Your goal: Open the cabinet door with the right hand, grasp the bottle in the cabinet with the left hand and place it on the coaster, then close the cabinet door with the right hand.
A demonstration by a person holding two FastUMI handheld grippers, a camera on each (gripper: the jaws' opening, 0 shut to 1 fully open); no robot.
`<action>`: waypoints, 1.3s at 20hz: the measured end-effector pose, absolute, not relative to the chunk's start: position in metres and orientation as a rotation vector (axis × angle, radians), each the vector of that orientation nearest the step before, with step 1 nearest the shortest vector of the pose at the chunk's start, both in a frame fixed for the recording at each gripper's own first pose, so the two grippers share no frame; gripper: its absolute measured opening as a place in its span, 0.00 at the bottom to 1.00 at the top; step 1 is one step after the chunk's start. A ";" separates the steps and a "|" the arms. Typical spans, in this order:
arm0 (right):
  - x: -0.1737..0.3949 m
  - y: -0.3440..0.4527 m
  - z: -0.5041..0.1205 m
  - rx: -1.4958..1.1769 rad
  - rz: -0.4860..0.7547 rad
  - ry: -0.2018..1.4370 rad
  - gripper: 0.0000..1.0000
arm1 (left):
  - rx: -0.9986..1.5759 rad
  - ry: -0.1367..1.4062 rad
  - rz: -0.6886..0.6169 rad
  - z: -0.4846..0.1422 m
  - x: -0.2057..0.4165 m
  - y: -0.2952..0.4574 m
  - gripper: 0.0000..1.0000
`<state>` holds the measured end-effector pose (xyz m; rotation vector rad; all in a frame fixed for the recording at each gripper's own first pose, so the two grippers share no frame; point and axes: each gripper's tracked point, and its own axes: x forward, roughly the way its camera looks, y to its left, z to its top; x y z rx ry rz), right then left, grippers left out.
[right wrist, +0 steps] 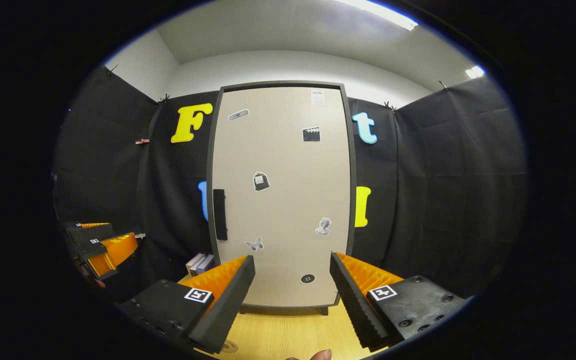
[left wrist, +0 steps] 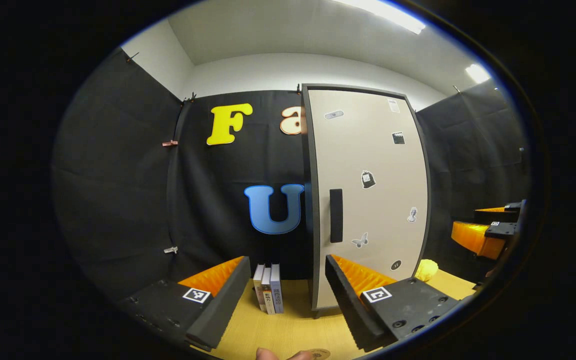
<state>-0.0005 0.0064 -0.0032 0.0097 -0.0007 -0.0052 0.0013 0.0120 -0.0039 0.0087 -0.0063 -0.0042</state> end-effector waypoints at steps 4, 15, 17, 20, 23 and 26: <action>0.001 0.010 -0.002 -0.018 0.000 -0.015 0.98 | 0.006 -0.002 -0.005 -0.007 0.004 0.014 0.95; 0.060 0.070 0.007 0.037 0.088 -0.019 0.98 | -0.014 0.020 0.008 -0.030 -0.001 0.039 0.95; 0.080 0.086 0.007 0.042 0.107 -0.021 0.97 | -0.014 0.022 0.008 -0.034 -0.002 0.044 0.94; 0.111 0.111 0.007 0.038 0.134 -0.027 0.98 | -0.014 0.026 0.009 -0.040 -0.003 0.050 0.95; 0.145 0.131 0.001 0.055 0.141 -0.018 0.98 | -0.021 0.037 0.008 -0.049 -0.008 0.055 0.95; 0.175 0.149 -0.003 0.045 0.139 -0.018 0.98 | -0.035 0.055 0.020 -0.059 -0.010 0.064 0.95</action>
